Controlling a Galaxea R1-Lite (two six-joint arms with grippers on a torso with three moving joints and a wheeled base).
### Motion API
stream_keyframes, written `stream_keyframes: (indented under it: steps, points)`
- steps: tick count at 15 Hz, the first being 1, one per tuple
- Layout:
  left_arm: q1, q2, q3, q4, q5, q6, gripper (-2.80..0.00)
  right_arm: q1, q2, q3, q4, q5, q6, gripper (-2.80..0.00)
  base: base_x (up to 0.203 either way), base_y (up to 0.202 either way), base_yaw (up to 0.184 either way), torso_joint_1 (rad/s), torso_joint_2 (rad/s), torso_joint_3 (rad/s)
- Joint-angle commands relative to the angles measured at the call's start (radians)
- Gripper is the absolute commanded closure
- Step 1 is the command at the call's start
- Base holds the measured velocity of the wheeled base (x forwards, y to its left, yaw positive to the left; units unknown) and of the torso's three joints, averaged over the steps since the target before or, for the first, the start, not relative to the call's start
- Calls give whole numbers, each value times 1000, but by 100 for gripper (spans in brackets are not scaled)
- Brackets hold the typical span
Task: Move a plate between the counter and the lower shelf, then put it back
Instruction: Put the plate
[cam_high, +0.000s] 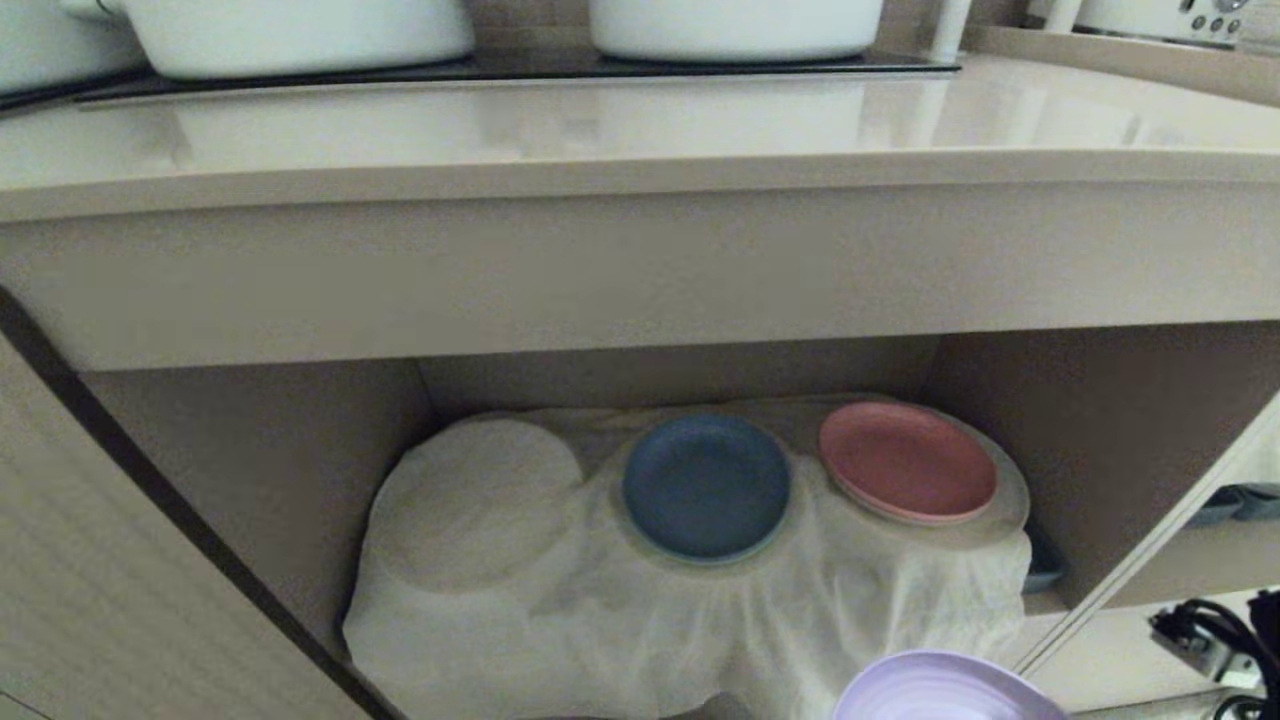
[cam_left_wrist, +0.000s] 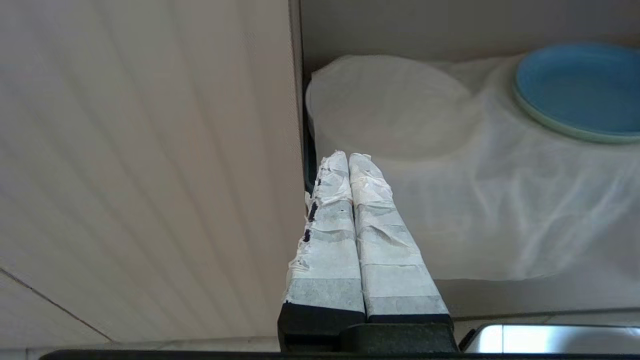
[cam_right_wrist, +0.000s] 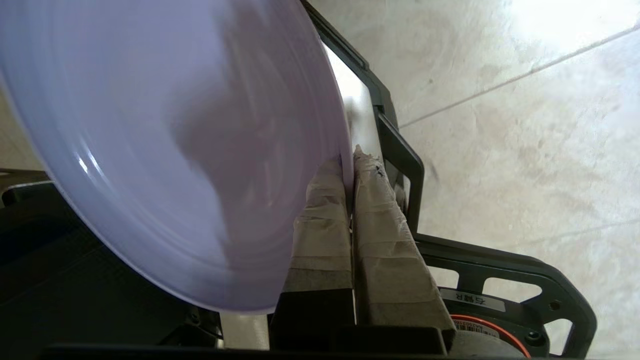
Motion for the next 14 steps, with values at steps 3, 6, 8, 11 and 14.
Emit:
stream_keyframes:
  steps: [3,6,8,11,14]
  points:
    - [0,0,0,-1,0,0,0,1,2,0,0,2,1,0,0,0,0,243,-480,-258]
    - [0,0,0,-1,0,0,0,2,3,-2,-1,3,1,0,0,0,0,148,-529,-138]
    - [0,0,0,-1,0,0,0,1,3,-2,0,3,1,0,0,0,0,222,-446,-200]
    - [0,0,0,-1,0,0,0,2,2,-2,-1,3,1,0,0,0,0,95,-465,-220]
    - [0,0,0,-1,0,0,0,2,2,-3,-3,3,1,0,0,0,0,320,-485,-228]
